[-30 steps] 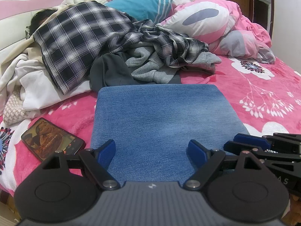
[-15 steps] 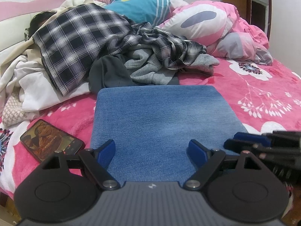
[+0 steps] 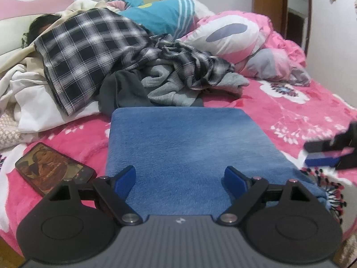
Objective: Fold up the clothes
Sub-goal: 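Grasp and lift the jeans edge with the right gripper while the left gripper grips the other edge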
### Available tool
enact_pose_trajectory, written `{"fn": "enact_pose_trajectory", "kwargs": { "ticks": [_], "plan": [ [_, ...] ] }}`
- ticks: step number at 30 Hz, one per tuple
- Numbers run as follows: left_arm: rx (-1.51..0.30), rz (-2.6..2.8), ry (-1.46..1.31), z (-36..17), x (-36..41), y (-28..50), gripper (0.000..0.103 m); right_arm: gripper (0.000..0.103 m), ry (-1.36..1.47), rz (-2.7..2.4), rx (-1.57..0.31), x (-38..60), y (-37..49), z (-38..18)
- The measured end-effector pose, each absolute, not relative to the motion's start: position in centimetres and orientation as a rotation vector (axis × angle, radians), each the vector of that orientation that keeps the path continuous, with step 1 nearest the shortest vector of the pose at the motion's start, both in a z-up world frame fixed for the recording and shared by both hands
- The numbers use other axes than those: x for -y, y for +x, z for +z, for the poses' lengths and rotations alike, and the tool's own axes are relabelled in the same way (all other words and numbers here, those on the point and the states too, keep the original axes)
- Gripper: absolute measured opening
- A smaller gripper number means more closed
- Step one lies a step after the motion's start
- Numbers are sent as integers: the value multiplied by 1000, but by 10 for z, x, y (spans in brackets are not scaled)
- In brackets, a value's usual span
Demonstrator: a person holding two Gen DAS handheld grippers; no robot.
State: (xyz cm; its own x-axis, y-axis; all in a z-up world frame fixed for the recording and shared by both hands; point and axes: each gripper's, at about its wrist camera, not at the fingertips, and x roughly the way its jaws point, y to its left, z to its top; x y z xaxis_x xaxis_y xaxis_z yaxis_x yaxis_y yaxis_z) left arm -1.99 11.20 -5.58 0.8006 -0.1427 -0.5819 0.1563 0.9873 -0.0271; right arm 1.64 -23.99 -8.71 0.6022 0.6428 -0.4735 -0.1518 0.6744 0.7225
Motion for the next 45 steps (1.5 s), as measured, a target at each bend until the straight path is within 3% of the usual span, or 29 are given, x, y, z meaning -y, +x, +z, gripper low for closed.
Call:
{"fn": "enact_pose_trajectory", "kwargs": {
  "ticks": [9,18,26,31,35,41,45],
  "plan": [
    [-533,-193,-201,-36,-171,-37,91,60,758,569,-932,236,34,-104],
    [-755,-359,-518,-76,-214,9,91,62,869,694,-1051,229,70,-116],
    [-805,-374,-526,-89,-216,28,92,63,928,804,-1139,214,104,-127],
    [-805,-372,-476,-89,-205,27,99,63,963,825,-1130,210,111,-128],
    [-827,-369,-457,-85,-196,27,99,56,963,832,-1062,214,100,-125],
    [-862,-363,-430,-78,-181,27,99,38,1063,856,-1007,227,94,-133],
    [-869,-372,-441,-73,-169,26,99,35,1080,886,-976,236,91,-131]
  ]
}}
